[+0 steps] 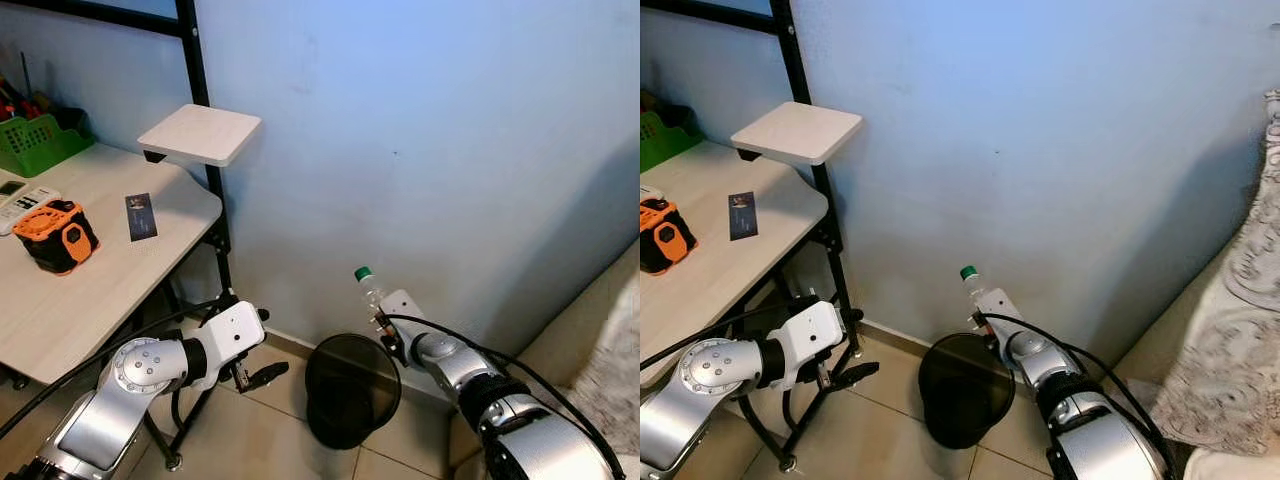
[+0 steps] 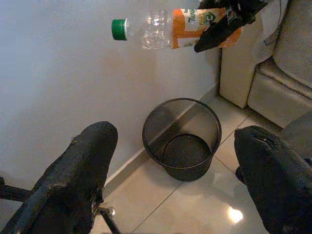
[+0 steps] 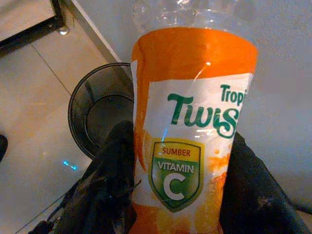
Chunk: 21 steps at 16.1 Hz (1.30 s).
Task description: Clean up the room
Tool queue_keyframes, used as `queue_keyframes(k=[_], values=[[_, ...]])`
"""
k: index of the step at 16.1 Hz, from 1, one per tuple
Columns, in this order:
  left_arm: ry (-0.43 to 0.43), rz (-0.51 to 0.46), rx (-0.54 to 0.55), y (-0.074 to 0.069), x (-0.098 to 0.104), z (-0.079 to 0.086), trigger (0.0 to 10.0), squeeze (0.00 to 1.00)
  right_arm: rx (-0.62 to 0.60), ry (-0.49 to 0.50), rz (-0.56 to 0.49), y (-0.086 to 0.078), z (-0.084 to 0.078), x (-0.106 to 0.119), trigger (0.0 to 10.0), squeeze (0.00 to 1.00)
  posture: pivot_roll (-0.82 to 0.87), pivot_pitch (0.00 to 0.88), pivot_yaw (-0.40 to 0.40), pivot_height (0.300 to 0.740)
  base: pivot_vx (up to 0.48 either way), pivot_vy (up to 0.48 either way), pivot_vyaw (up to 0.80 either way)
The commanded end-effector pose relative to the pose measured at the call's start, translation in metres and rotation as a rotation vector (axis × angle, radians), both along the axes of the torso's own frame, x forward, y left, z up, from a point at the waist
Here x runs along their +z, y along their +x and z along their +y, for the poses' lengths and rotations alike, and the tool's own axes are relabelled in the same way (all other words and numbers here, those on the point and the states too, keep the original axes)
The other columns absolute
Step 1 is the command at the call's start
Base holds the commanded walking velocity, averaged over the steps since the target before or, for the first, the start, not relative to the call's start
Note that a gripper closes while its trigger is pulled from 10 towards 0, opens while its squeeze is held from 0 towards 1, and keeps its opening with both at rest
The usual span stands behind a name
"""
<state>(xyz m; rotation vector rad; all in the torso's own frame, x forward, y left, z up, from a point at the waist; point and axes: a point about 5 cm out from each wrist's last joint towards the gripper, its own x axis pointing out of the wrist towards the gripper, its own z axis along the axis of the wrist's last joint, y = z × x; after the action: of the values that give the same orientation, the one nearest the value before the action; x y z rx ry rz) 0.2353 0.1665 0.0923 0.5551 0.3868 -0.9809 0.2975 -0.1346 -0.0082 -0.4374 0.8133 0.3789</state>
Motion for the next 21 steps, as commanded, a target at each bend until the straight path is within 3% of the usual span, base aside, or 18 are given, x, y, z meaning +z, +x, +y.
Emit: queue_keyframes(k=[1,2,5,8,15,17,19,21], values=[[0.006,-0.015,-0.007,0.001,0.003,0.001,10.0,0.0,-0.003,0.007,-0.023,0.006,0.0,0.005,10.0,0.35,0.11,0.0,-0.074,0.74,0.0,0.0,0.0],[0.009,-0.016,-0.006,0.001,0.003,0.002,10.0,0.0,-0.003,0.015,-0.026,0.006,0.001,0.006,10.0,0.86,0.11,0.0,-0.074,0.74,0.0,0.0,0.0],[0.019,-0.02,-0.008,0.001,0.001,0.002,10.0,0.0,-0.008,0.031,-0.035,0.007,0.005,0.006,10.0,1.0,0.11,0.0,-0.075,0.74,0.0,0.0,0.0],[0.021,-0.016,-0.011,0.0,0.0,0.001,10.0,0.0,-0.049,0.075,-0.043,0.007,0.007,0.006,10.0,0.99,0.11,0.0,-0.074,0.74,0.0,0.0,0.0],[0.024,-0.007,-0.015,-0.003,-0.004,-0.001,10.0,0.0,-0.039,-0.012,-0.026,-0.002,0.001,-0.003,10.0,1.0,0.11,0.0,-0.075,0.74,0.0,0.0,0.0],[0.026,-0.007,-0.015,-0.003,-0.004,-0.001,10.0,0.0,-0.046,0.02,-0.007,-0.003,0.003,-0.005,10.0,0.99,0.11,0.0,-0.074,0.74,0.0,0.0,0.0],[0.023,-0.007,-0.009,-0.004,-0.005,-0.001,10.0,0.0,-0.123,0.097,0.003,-0.003,0.002,-0.004,10.0,1.0,0.11,0.0,-0.076,0.74,0.0,0.0,0.0],[-0.033,-0.019,0.07,-0.005,-0.002,0.0,10.0,0.0,-0.257,0.351,-0.065,0.006,0.0,0.007,10.0,1.0,0.11,0.0,-0.073,0.74,0.0,0.0,0.0]])
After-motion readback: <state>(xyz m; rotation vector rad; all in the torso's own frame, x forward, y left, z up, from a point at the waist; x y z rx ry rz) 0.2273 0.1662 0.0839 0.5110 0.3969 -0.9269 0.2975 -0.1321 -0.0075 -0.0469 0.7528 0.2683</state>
